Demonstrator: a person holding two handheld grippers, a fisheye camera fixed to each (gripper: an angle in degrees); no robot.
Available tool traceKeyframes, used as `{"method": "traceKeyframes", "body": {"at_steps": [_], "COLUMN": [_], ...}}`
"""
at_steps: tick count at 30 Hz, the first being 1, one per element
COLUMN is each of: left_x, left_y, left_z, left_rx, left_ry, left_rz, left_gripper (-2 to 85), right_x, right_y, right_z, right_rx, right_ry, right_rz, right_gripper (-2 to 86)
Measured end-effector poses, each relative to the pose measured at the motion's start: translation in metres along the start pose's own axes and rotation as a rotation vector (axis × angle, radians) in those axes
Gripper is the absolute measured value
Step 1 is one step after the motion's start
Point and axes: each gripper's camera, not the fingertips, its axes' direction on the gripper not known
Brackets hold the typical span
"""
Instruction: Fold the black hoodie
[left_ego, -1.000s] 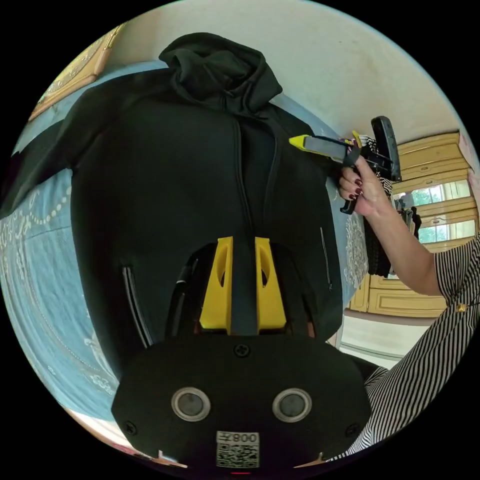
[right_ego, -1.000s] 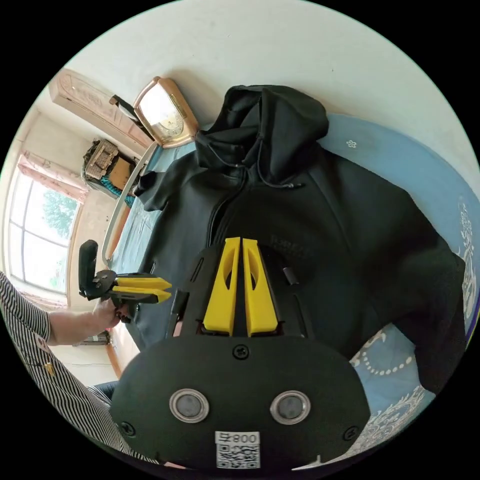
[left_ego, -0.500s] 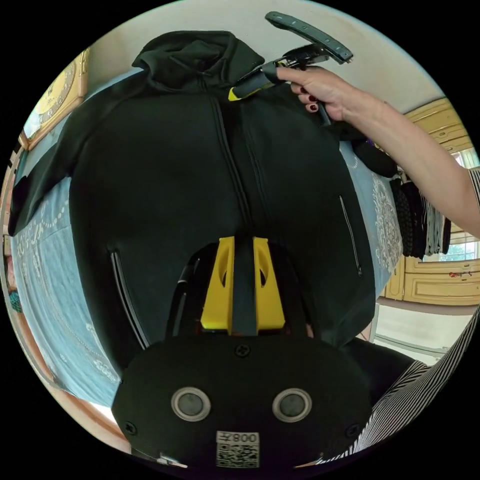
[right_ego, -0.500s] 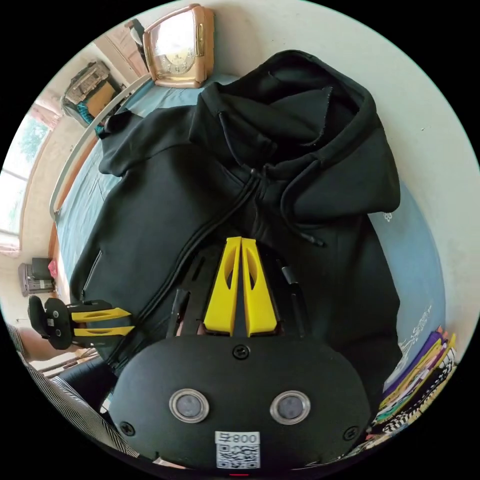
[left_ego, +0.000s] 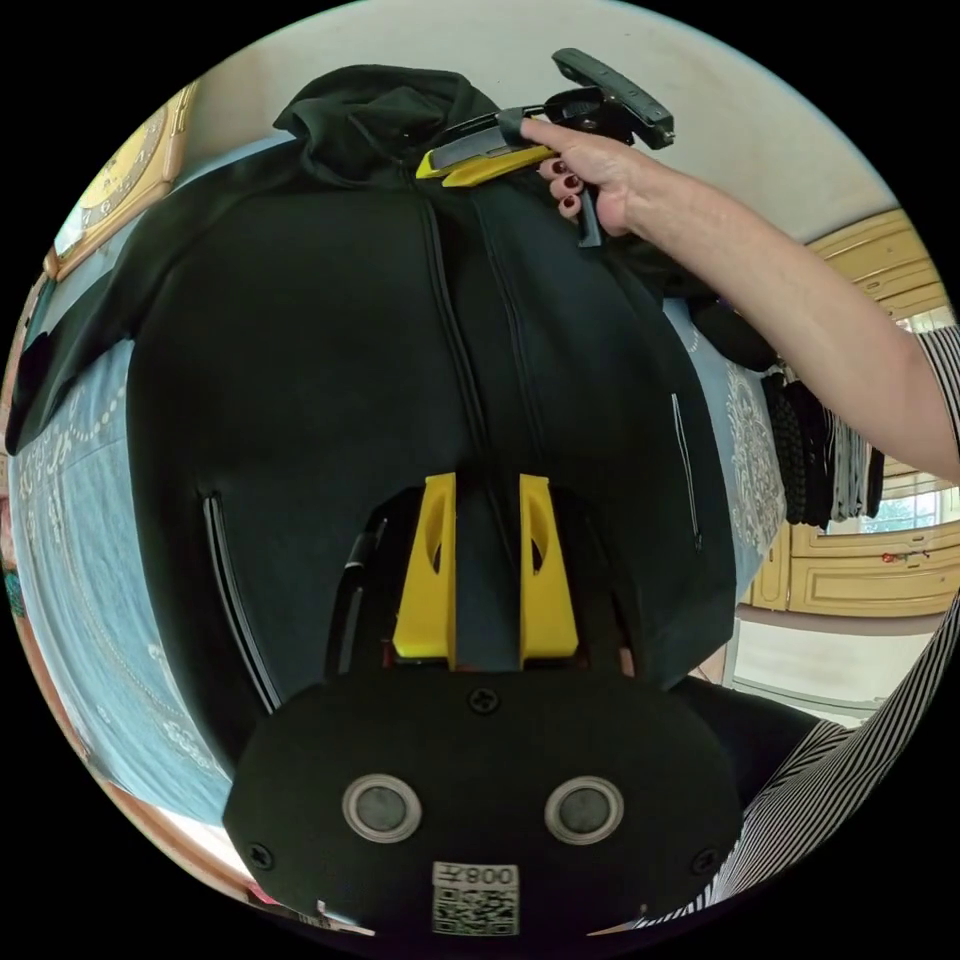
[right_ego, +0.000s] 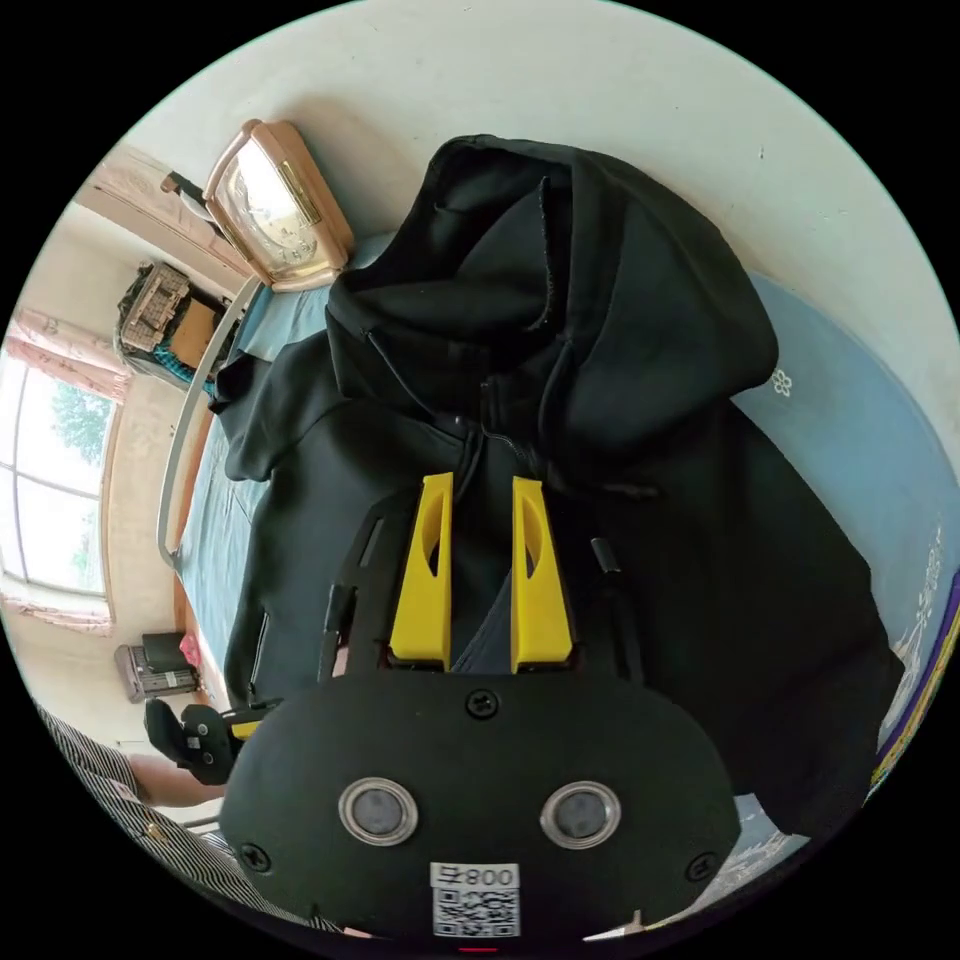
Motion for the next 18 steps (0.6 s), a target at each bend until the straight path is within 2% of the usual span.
{"method": "traceKeyframes", "body": {"at_steps": [3, 10, 18], "left_x": [0.0, -0.002, -0.024], "left_y": [0.003, 0.011, 0.014], "left_z": [0.012, 0.04, 0.055], "left_rx": [0.004, 0.016, 0.024], "left_ry": [-0.028, -0.158, -0.041], "left_rz": [0.016, 0.039, 0.007], "left_gripper": [9.5, 6.3, 1.5], "right_x": [0.0, 0.004, 0.014], "right_y": [-0.012, -0.016, -0.021], "right_z": [0.013, 0.028, 0.034], "right_rx": [-0.018, -0.012, -0.02], "right_ry": [-0.033, 0.062, 0.055], "right_rz": [-0.025, -0.039, -0.055], "right_gripper": [9.0, 7.4, 1.4]}}
